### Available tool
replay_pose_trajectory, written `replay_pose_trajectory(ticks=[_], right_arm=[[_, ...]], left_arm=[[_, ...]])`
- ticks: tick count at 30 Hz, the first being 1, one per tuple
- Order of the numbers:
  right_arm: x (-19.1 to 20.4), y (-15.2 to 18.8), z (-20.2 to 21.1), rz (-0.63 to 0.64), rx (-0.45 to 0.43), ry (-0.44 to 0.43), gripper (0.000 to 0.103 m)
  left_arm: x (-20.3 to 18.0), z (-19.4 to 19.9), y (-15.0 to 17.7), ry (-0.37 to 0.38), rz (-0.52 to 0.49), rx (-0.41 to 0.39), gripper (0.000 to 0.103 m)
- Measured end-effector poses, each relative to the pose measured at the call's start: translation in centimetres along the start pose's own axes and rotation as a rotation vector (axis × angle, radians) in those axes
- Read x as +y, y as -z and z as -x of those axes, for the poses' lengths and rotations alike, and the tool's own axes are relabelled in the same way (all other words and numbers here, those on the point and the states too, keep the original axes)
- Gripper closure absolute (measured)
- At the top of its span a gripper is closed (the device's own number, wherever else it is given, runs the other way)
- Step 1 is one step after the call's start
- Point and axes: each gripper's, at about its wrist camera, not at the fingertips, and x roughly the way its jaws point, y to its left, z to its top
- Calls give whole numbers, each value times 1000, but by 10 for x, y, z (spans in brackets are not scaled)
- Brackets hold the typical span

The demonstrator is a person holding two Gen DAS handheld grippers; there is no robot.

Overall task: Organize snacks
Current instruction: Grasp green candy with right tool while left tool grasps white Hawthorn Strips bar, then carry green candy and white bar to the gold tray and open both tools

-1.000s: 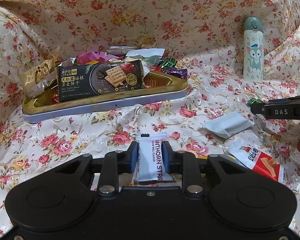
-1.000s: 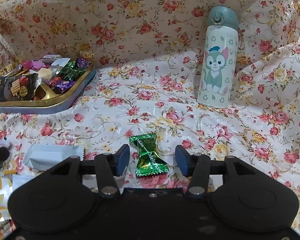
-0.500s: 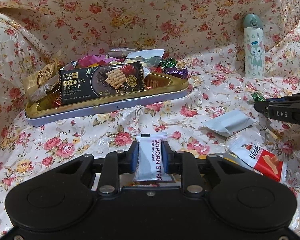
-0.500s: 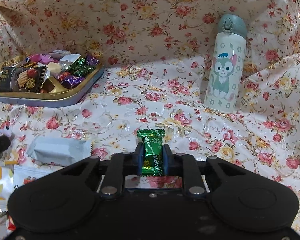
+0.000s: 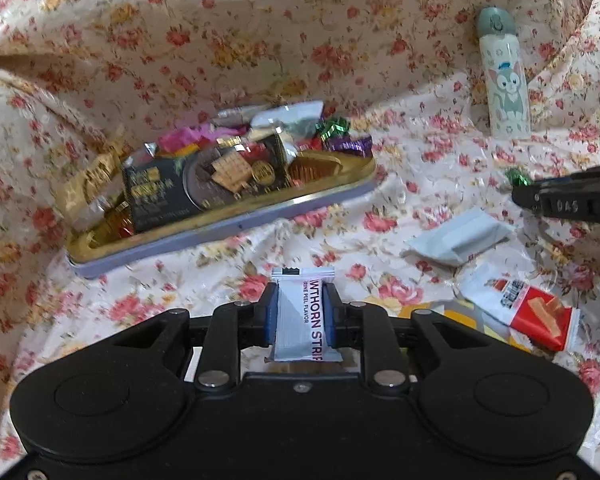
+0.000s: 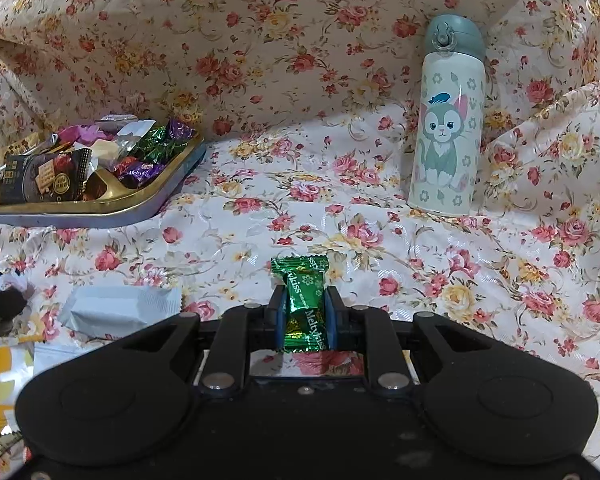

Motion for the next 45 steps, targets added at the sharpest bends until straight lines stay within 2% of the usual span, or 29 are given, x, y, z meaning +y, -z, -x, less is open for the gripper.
replay_pose_trajectory(ticks=[9, 16, 22, 33, 38, 45], right_arm=[[4, 0, 0, 25, 0, 20, 83], [15, -1, 2, 95, 13, 66, 83], [11, -7, 22, 63, 65, 45, 84], [5, -5, 111, 44, 38, -3, 84], [8, 2, 162, 29, 12, -58, 84], [15, 12, 235, 18, -58, -160, 84]], left_arm=[[5, 58, -14, -5, 44, -29, 74], [-4, 112, 3, 15, 85, -29, 74], [-14, 139, 15, -17, 103, 17, 74], [-31, 171, 31, -85, 129, 119, 73], [-31, 182, 39, -53, 183, 192, 73], [-29, 206, 48, -57, 230, 203, 73]])
